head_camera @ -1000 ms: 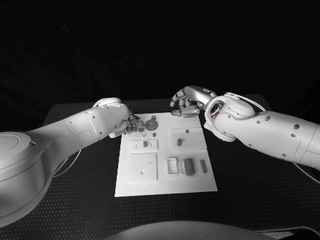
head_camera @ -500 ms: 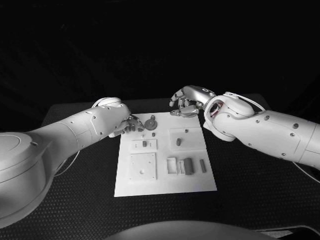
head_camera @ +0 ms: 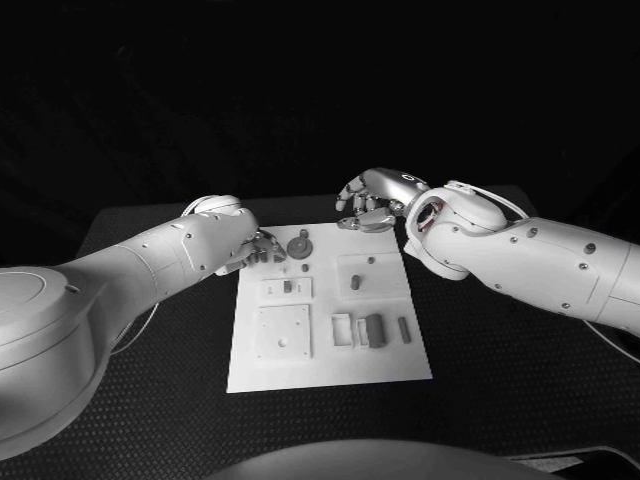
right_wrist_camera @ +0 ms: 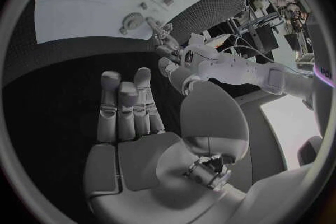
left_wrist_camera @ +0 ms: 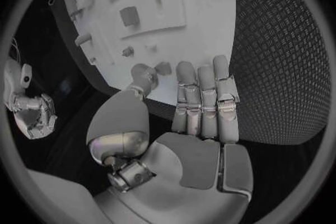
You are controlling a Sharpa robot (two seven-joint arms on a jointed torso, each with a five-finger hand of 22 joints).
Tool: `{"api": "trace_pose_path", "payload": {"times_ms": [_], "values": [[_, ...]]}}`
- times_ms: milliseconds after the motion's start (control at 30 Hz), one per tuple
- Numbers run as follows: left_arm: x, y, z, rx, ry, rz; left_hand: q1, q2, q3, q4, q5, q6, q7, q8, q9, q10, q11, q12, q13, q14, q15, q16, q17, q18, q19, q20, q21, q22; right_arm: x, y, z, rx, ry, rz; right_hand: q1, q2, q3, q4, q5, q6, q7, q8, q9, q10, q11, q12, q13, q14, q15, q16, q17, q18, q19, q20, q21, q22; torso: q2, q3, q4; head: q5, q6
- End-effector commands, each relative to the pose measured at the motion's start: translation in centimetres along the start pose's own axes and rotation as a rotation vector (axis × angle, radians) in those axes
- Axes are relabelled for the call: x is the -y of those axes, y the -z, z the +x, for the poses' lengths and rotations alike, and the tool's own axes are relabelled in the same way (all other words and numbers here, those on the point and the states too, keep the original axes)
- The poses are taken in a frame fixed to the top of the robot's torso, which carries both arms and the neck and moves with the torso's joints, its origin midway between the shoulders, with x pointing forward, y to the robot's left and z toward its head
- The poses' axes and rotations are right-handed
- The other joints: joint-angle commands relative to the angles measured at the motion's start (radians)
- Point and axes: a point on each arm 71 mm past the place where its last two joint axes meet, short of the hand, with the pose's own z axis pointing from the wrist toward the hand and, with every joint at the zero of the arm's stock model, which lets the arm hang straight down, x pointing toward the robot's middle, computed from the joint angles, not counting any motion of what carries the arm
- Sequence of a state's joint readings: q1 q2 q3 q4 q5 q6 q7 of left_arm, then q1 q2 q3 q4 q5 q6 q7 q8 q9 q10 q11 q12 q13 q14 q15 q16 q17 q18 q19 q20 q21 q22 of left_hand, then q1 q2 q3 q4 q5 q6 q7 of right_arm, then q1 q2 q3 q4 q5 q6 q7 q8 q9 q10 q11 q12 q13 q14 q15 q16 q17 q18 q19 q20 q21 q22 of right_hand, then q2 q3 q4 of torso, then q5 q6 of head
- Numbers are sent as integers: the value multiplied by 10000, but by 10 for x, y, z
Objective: Assemble the parts on the task board
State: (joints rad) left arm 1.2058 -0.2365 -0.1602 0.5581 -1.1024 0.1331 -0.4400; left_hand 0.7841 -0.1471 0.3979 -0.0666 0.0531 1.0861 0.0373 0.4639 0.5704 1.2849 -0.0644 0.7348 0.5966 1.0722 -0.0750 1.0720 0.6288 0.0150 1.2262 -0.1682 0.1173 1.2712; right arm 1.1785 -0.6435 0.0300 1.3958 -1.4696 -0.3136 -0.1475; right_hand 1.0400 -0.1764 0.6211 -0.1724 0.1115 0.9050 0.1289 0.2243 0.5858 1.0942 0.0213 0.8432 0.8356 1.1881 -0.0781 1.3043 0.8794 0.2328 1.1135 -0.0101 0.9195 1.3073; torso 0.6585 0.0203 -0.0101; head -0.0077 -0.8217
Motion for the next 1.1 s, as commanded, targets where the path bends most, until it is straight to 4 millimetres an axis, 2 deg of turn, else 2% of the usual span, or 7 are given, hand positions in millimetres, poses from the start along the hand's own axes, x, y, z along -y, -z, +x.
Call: {"api": "trace_pose_path", "payload": {"times_ms": [33, 533, 700, 800, 867, 933, 1100], "values": [[2, 0, 0, 86, -28, 26, -45, 96, -70, 13, -44, 57, 5, 58, 12, 32, -41, 73, 15, 65, -34, 37, 7, 85, 69, -36, 51, 16, -1, 0, 0, -74, 54, -54, -69, 31, 11, 72, 11, 16, 77, -55, -10, -55, 21, -40, 17, -18, -72, -31, -13, 290, -17, -56, -39, 50, -2, 9, 6, -26, -19], [7, 1, 1, 119, -22, 138, -77, 93, -113, 48, -45, 64, -5, 73, 23, 29, -51, 103, 25, 71, -43, 58, -3, 85, 77, -50, 47, 41, -2, 0, -1, -57, 57, -70, -70, 30, 7, 74, 10, 18, 77, -55, -9, -54, 20, -41, 19, -17, -73, -31, -12, 290, -17, -56, -40, 52, -15, 13, 3, -117, -28], [9, 0, 2, 40, -59, 123, -72, 101, -118, 56, -44, 66, -9, 78, 28, 30, -55, 115, 29, 76, -48, 67, -7, 86, 84, -57, 48, 50, -2, -1, -1, -64, 61, -67, -71, 30, 7, 75, 10, 19, 76, -54, -9, -54, 20, -40, 19, -16, -73, -31, -12, 290, -17, -57, -41, 52, -20, -1, 3, -170, -14], [10, 0, 3, 37, -60, 115, -44, 115, -117, 47, -44, 66, -12, 83, 32, 29, -59, 126, 32, 79, -53, 75, -11, 87, 87, -62, 47, 60, -3, -1, -1, -59, 57, -89, -71, 29, 6, 75, 10, 19, 76, -54, -9, -54, 20, -40, 19, -16, -73, -31, -12, 290, -17, -57, -41, 53, -16, 28, 15, -178, -12], [10, 0, 3, 2, -79, 119, -43, 115, -117, 46, -44, 66, -12, 83, 32, 29, -59, 126, 32, 79, -53, 75, -11, 87, 87, -63, 47, 60, -3, -1, -1, -60, 59, -87, -69, 29, 6, 75, 10, 17, 76, -55, -9, -54, 20, -41, 20, -16, -74, -32, -11, 290, -17, -57, -41, 53, -16, 29, 15, -227, -12], [11, 0, 4, -2, -82, 125, -43, 115, -117, 46, -44, 66, -12, 83, 32, 29, -59, 126, 32, 79, -53, 75, -11, 87, 87, -63, 47, 60, -3, -1, -1, -59, 59, -87, -69, 28, 6, 74, 10, 15, 77, -56, -10, -54, 20, -41, 20, -16, -74, -32, -11, 290, -17, -57, -41, 53, -18, 10, 5, -247, -12], [11, -1, 5, 16, -65, 88, -43, 115, -117, 46, -44, 66, -12, 83, 32, 29, -59, 126, 32, 79, -53, 75, -11, 87, 87, -63, 47, 60, -3, -1, -2, -52, 64, -91, -69, 26, 4, 75, 10, 15, 77, -57, -10, -54, 20, -41, 21, -16, -74, -32, -11, 290, -17, -57, -42, 54, -10, 11, 5, -268, -11]]}}
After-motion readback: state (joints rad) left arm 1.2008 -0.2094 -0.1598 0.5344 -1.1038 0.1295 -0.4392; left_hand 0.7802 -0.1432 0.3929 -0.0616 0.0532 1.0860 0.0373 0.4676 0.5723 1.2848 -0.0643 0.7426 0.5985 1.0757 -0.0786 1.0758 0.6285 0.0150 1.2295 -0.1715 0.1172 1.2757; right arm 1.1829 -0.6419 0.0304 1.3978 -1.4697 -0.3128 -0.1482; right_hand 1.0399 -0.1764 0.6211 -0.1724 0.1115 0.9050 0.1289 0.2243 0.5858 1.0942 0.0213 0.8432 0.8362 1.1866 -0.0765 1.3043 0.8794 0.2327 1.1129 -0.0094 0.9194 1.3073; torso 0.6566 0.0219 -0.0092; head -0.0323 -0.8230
